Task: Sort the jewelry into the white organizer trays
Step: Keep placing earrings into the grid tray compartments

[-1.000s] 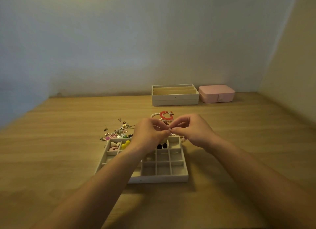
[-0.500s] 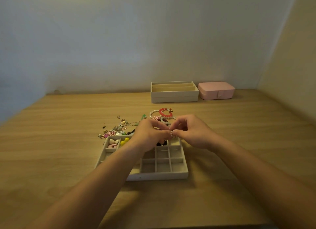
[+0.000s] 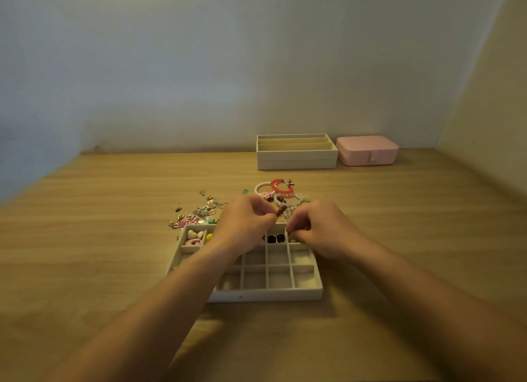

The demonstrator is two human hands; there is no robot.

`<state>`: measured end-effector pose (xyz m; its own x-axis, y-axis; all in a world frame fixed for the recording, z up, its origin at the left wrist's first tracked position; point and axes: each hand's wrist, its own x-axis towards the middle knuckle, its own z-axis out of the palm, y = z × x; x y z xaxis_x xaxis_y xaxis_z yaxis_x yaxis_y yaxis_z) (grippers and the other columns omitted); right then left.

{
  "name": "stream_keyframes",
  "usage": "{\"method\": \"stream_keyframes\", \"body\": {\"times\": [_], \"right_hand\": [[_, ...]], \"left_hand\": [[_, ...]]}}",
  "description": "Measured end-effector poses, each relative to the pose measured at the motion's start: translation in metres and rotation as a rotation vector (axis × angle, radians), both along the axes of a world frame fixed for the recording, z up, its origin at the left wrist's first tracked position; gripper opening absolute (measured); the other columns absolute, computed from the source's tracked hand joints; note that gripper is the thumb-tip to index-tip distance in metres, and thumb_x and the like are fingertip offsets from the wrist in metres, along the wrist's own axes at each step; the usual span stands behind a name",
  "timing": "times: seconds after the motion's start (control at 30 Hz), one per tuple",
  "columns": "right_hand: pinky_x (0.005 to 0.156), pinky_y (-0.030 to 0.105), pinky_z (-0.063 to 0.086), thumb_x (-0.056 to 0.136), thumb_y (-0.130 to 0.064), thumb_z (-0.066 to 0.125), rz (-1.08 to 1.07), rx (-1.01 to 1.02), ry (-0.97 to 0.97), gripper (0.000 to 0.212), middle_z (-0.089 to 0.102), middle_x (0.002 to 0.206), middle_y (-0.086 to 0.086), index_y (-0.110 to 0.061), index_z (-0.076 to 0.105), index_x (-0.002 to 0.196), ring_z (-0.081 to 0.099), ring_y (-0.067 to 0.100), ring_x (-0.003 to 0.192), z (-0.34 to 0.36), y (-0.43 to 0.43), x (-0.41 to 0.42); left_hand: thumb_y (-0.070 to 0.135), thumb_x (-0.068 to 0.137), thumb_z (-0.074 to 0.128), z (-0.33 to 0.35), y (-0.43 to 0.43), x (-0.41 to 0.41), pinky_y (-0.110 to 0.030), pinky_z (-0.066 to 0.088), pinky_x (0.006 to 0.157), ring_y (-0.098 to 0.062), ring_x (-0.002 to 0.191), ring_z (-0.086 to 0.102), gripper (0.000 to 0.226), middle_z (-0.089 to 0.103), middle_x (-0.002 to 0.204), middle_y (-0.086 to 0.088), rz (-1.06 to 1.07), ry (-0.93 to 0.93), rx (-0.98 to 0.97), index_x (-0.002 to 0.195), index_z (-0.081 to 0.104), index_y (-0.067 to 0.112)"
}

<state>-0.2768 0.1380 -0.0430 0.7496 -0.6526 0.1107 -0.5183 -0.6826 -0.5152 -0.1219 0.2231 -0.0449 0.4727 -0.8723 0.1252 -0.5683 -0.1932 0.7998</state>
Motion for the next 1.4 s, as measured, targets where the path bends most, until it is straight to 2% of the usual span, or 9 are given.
{"method": "stream_keyframes", "body": {"times": [0.2, 0.43, 0.57, 0.7, 0.9, 1.07, 1.17, 1.27, 1.4], "right_hand": [[0.080, 0.033, 0.061, 0.088, -0.015, 0.077, -0.076, -0.050, 0.006, 0.013, 0.070, 0.087, -0.012, -0.028, 0.076, 0.088, 0.065, 0.002, 0.082, -0.003, 0.001, 0.003], [0.079, 0.036, 0.062, 0.085, -0.014, 0.079, -0.091, -0.057, 0.037, 0.017, 0.070, 0.085, -0.012, -0.030, 0.073, 0.084, 0.066, 0.005, 0.081, -0.002, -0.002, 0.008], [0.080, 0.036, 0.062, 0.084, -0.012, 0.080, -0.092, -0.050, 0.027, 0.018, 0.070, 0.088, -0.010, -0.028, 0.073, 0.087, 0.066, 0.006, 0.083, -0.002, -0.003, 0.009], [0.080, 0.035, 0.062, 0.085, -0.013, 0.080, -0.118, -0.047, -0.006, 0.015, 0.071, 0.091, -0.008, -0.026, 0.075, 0.092, 0.067, 0.006, 0.084, -0.007, -0.003, 0.009], [0.079, 0.035, 0.062, 0.087, -0.015, 0.076, -0.124, -0.096, -0.020, 0.014, 0.072, 0.094, -0.008, -0.028, 0.077, 0.093, 0.067, 0.006, 0.085, -0.012, -0.004, 0.009], [0.082, 0.029, 0.061, 0.090, -0.011, 0.072, -0.092, -0.049, -0.057, 0.016, 0.074, 0.096, -0.005, -0.023, 0.079, 0.099, 0.067, 0.004, 0.086, -0.008, -0.005, 0.002], [0.079, 0.026, 0.060, 0.090, -0.010, 0.072, -0.107, -0.002, -0.134, 0.018, 0.074, 0.091, -0.008, -0.022, 0.078, 0.100, 0.067, 0.002, 0.083, -0.004, -0.009, -0.003], [0.080, 0.026, 0.060, 0.090, -0.008, 0.069, -0.121, 0.031, -0.178, 0.019, 0.074, 0.090, -0.008, -0.022, 0.078, 0.099, 0.068, 0.003, 0.084, -0.004, -0.014, -0.008], [0.083, 0.025, 0.059, 0.092, -0.007, 0.065, -0.103, 0.054, -0.160, 0.022, 0.074, 0.093, -0.008, -0.019, 0.076, 0.107, 0.068, 0.003, 0.087, -0.004, -0.014, -0.010]], "left_hand": [[0.018, 0.088, 0.071, -0.002, -0.001, 0.002, -0.022, 0.049, 0.070, -0.009, 0.085, 0.066, 0.007, 0.071, 0.088, 0.006, -0.024, 0.027, 0.006, 0.091, 0.073, 0.023], [0.019, 0.089, 0.070, 0.002, -0.004, 0.006, -0.028, 0.053, 0.079, -0.007, 0.088, 0.064, 0.010, 0.070, 0.090, 0.010, -0.047, -0.086, 0.018, 0.089, 0.073, 0.028], [0.019, 0.093, 0.065, 0.005, -0.005, 0.005, -0.028, 0.049, 0.078, -0.006, 0.088, 0.060, 0.015, 0.068, 0.095, 0.013, -0.076, -0.256, 0.048, 0.094, 0.074, 0.032], [0.018, 0.095, 0.061, 0.002, -0.007, 0.004, -0.030, 0.052, 0.088, -0.007, 0.098, 0.060, 0.020, 0.069, 0.104, 0.013, -0.094, -0.336, 0.092, 0.102, 0.075, 0.031], [0.017, 0.095, 0.060, -0.002, -0.006, 0.001, -0.035, 0.055, 0.090, -0.011, 0.099, 0.062, 0.021, 0.070, 0.109, 0.010, -0.151, -0.383, 0.113, 0.105, 0.072, 0.031], [0.014, 0.095, 0.060, -0.002, -0.006, 0.002, -0.029, 0.053, 0.087, -0.007, 0.097, 0.059, 0.022, 0.068, 0.106, 0.012, -0.193, -0.354, 0.093, 0.106, 0.070, 0.031], [0.015, 0.096, 0.060, -0.001, -0.006, 0.001, -0.029, 0.053, 0.085, -0.008, 0.098, 0.059, 0.026, 0.065, 0.102, 0.016, -0.245, -0.345, 0.104, 0.100, 0.068, 0.038], [0.015, 0.098, 0.056, 0.001, -0.006, -0.002, -0.037, 0.050, 0.094, -0.008, 0.103, 0.056, 0.030, 0.059, 0.104, 0.020, -0.291, -0.404, 0.133, 0.101, 0.070, 0.042], [0.010, 0.096, 0.048, 0.003, -0.005, -0.007, -0.045, 0.033, 0.108, -0.010, 0.112, 0.048, 0.042, 0.049, 0.111, 0.020, -0.326, -0.503, 0.208, 0.104, 0.068, 0.046]]}}
